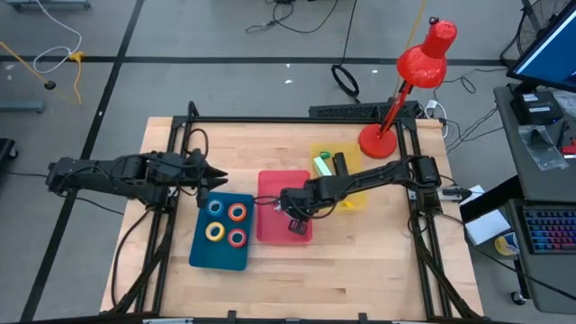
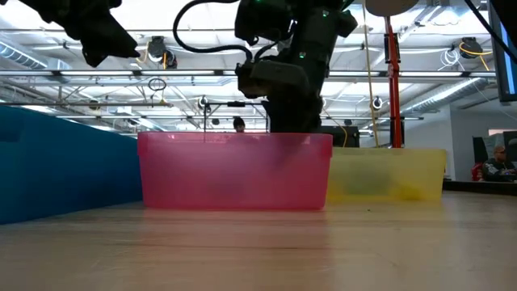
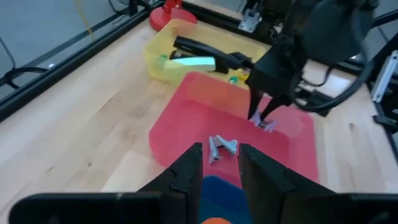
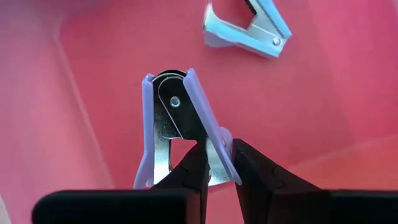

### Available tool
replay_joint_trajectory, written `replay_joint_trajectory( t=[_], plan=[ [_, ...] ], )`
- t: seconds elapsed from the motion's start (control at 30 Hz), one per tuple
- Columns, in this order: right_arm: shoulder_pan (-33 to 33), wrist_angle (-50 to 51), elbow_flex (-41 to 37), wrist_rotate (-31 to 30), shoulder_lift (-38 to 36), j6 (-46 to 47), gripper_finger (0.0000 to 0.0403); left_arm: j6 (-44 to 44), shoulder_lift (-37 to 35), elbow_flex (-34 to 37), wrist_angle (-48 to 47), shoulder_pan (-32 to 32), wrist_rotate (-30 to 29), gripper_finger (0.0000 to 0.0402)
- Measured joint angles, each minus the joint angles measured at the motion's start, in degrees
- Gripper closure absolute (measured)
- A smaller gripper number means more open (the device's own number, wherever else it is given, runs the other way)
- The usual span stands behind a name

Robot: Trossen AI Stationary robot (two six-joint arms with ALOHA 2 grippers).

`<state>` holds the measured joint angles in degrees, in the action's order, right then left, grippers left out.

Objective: Pick and place Stapler, Stapler remover, tape
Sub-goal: Put the purple staple remover into the yellow bin, then return to Home Position

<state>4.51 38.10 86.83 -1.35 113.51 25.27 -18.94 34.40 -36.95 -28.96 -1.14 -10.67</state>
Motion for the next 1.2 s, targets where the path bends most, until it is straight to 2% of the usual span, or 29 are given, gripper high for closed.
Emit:
replay_joint_trajectory(
  t=[0.63,1.0,1.13,1.2],
  plan=[
    [0.0,-2.0,0.0,0.5,0.0,-9.0,0.0325,0.5,0.0,0.0,-1.3,3.7,-0.3,0.0298],
    [-0.2,-4.0,0.0,1.6,-0.1,-9.7,0.0257,0.5,0.0,0.0,-1.3,3.9,0.1,0.0298],
    [-0.3,-3.2,-0.1,1.2,-3.9,-7.8,0.0261,0.5,0.0,0.0,-1.2,3.9,0.2,0.0298],
    [-0.3,-2.2,-0.1,-0.9,-7.1,-7.6,0.0272,0.4,-0.7,0.0,-1.3,3.9,0.2,0.0298]
  ],
)
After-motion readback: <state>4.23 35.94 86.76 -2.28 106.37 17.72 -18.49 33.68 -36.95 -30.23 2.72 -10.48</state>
